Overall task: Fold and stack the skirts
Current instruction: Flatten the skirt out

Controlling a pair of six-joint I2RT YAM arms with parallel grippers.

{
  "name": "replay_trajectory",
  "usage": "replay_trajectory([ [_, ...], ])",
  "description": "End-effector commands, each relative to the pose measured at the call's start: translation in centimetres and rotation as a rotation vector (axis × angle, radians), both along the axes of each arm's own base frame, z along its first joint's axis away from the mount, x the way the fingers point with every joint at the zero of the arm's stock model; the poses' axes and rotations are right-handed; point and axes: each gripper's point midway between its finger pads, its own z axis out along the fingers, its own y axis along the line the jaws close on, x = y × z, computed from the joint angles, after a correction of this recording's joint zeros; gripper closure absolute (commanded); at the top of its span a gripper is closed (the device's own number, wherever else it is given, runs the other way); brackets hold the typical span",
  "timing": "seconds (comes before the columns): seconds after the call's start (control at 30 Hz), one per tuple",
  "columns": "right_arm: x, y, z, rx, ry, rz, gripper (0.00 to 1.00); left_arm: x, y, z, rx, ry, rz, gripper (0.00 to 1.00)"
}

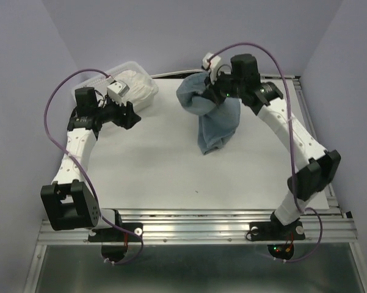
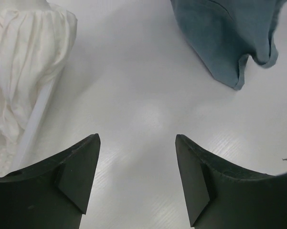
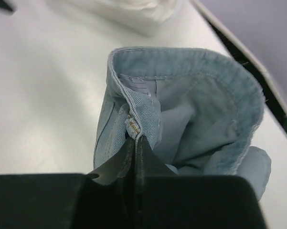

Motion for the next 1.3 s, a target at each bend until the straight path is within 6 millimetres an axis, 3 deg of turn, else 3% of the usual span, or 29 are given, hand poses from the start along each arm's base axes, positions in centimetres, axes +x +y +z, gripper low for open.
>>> replay_trajectory([
  [0.0, -9.4, 2.5, -7.1, -0.188, 0.0, 0.281, 0.85, 0.9, 0.4, 2.9, 0.029, -0.11, 0.003, 0.23],
  [0.03, -11.8, 2.5, -8.9, -0.226, 0.036, 0.314, 0.47, 0.7, 0.4, 2.3, 0.035, -0.1, -0.001, 0.23],
  [0.07, -14.1, 2.9, -11.0, -0.255, 0.081, 0.346, 0.37, 0.6, 0.4, 2.0, 0.04, -0.098, -0.008, 0.23],
  [0.1, -18.4, 4.2, -14.1, -0.288, 0.158, 0.423, 0.28, 0.4, 0.3, 1.3, 0.044, -0.087, -0.015, 0.22],
  [0.13, -20.3, 4.7, -14.3, -0.274, 0.181, 0.454, 0.2, 0.2, 0.2, 1.0, 0.043, -0.085, -0.018, 0.22],
  [0.2, -22.2, 5.7, -14.6, -0.224, 0.282, 0.461, 0.19, -0.5, -0.1, 0.4, 0.05, -0.089, -0.056, 0.22],
  [0.3, -21.4, 5.7, -14.8, -0.25, 0.295, 0.42, 0.2, -1.5, -1.2, -0.9, 0.14, -0.1, -0.107, 0.22],
  [0.37, -19.4, 4.3, -14.1, -0.222, 0.311, 0.319, 0.2, -2.1, -1.2, -1.7, 0.207, -0.132, -0.133, 0.22],
  [0.43, -17.4, 2.8, -13.9, -0.181, 0.382, 0.192, 0.21, -2.6, -2.4, -2.7, 0.211, -0.115, -0.153, 0.22],
  [0.6, -14.9, -0.9, -16.3, -0.158, 0.512, -0.058, 0.32, -1.2, -3.7, -3.7, 0.159, -0.052, -0.168, 0.25],
  [0.67, -15.9, -1.9, -18.3, -0.181, 0.562, -0.099, 0.34, -1.7, -6.0, -5.9, 0.208, 0.006, -0.263, 0.3],
  [0.77, -16.5, -2.6, -19.2, -0.172, 0.579, -0.145, 0.36, -1.7, -8.0, -9.5, 0.331, 0.04, -0.365, 0.35],
  [0.83, -16.3, -3.4, -20.4, -0.201, 0.56, -0.172, 0.35, -1.7, -8.4, -11.7, 0.349, 0.092, -0.403, 0.38],
  [0.93, -16.0, -3.8, -20.6, -0.24, 0.522, -0.149, 0.35, -2.1, -8.4, -13.7, 0.375, 0.143, -0.437, 0.41],
  [1.03, -15.8, -3.7, -20.5, -0.239, 0.499, -0.139, 0.34, -2.1, -8.5, -14.1, 0.363, 0.14, -0.43, 0.41],
  [1.17, -15.2, -3.5, -20.7, -0.226, 0.49, -0.159, 0.38, -2.9, -9.5, -12.0, 0.276, 0.056, -0.423, 0.36],
  [1.27, -14.8, -4.0, -21.3, -0.224, 0.486, -0.213, 0.59, -4.5, -11.1, -10.0, 0.26, -0.084, -0.467, 0.33],
])
